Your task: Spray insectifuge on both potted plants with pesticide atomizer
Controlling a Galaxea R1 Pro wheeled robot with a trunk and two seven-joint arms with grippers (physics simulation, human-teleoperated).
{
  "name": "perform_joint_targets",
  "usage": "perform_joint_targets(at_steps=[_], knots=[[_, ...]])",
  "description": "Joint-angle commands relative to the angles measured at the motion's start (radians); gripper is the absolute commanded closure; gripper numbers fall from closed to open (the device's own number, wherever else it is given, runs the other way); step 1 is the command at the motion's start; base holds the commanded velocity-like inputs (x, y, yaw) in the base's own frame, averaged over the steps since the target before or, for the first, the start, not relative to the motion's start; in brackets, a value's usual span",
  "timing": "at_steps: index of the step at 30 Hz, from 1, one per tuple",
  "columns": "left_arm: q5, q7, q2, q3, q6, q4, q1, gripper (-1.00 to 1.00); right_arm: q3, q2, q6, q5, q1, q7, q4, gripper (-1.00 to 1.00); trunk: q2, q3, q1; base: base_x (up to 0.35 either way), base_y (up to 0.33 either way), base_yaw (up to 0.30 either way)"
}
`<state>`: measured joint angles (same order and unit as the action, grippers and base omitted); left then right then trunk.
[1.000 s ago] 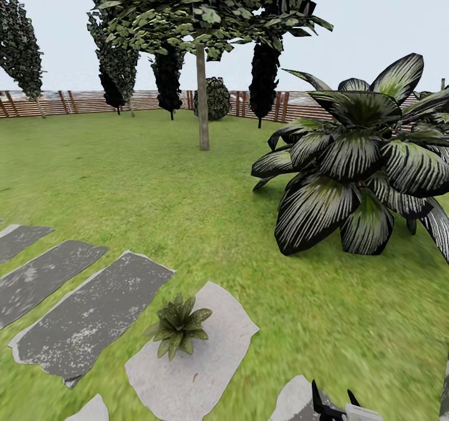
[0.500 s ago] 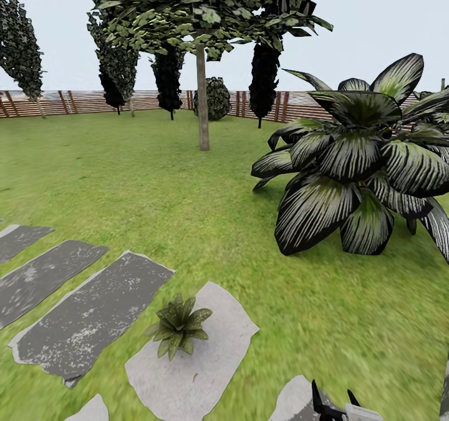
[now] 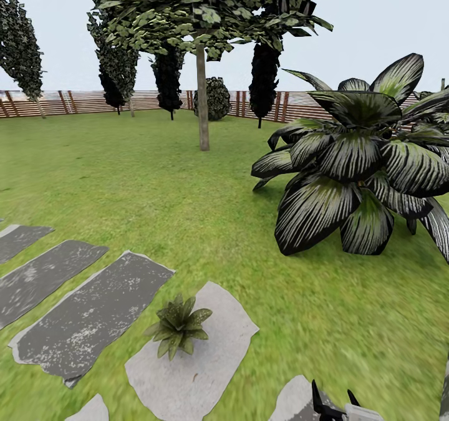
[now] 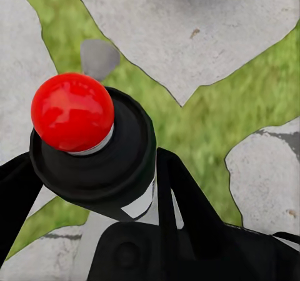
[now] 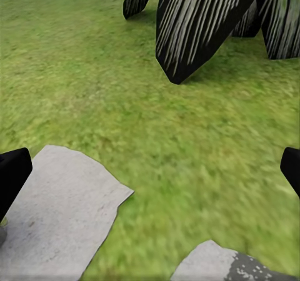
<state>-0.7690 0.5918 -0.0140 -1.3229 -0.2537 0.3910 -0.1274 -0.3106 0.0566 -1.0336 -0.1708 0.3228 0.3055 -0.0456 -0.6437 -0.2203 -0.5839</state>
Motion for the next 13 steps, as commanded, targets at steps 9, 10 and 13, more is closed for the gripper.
perform_joint_targets(at_steps=[9,10,13], knots=[[-0.010,0.003,0.000,-0.009,-0.006,0.000,-0.001,1.00,-0.001,0.000,-0.002,-0.010,0.001,0.010,0.001,-1.00,-0.001,-0.002,0.000,0.000,0.000,0.000],[-0.010,0.003,0.000,-0.009,-0.006,0.000,-0.001,1.00,-0.001,0.000,-0.002,-0.010,0.001,0.010,0.001,-1.00,-0.001,-0.002,0.000,0.000,0.000,0.000],[-0.010,0.003,0.000,-0.009,-0.006,0.000,-0.001,1.00,-0.001,0.000,-0.002,-0.010,0.001,0.010,0.001,-1.00,-0.001,-0.002,0.000,0.000,0.000,0.000]])
